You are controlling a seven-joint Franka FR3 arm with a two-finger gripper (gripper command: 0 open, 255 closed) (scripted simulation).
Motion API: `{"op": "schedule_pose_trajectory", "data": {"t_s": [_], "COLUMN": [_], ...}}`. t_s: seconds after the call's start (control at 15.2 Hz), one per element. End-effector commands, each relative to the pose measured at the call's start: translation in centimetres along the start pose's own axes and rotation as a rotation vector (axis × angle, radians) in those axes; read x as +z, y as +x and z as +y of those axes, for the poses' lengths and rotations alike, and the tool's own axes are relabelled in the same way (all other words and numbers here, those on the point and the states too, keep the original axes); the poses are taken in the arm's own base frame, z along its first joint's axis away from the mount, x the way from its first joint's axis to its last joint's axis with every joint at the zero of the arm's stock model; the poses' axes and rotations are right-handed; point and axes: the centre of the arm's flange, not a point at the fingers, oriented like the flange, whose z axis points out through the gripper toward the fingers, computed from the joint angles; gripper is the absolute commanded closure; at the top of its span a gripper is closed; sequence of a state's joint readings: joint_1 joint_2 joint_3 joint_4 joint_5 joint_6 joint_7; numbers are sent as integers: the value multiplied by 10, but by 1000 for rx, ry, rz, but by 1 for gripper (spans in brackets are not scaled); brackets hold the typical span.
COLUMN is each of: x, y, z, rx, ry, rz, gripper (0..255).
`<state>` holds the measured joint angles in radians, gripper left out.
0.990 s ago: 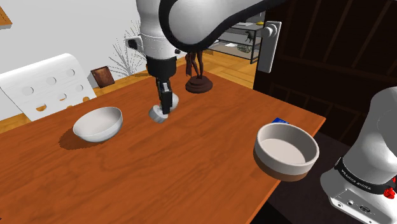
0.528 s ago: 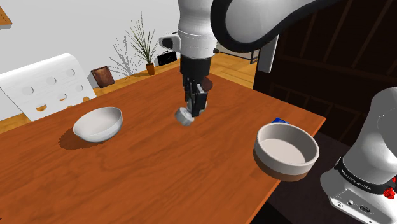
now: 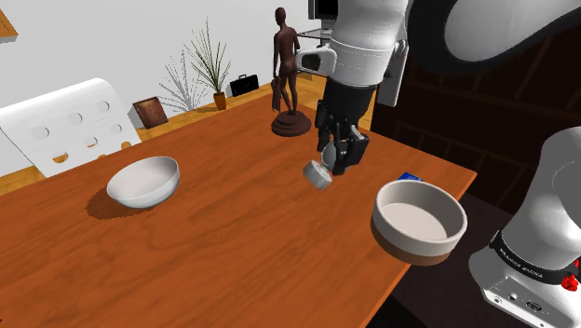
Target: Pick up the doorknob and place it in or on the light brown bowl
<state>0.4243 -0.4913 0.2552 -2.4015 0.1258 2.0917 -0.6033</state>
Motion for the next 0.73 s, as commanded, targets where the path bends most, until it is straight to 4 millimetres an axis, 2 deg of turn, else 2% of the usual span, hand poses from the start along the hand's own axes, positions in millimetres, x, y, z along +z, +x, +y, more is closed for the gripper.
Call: {"op": "schedule_pose_trajectory", "data": {"t_s": [0.0, 0.66], "x": [-3, -26], "y": [-25, -136], "z": [-16, -84], "rx": [0, 0], "ry": [0, 0], "rz": [1, 1], "gripper": [255, 255]}}
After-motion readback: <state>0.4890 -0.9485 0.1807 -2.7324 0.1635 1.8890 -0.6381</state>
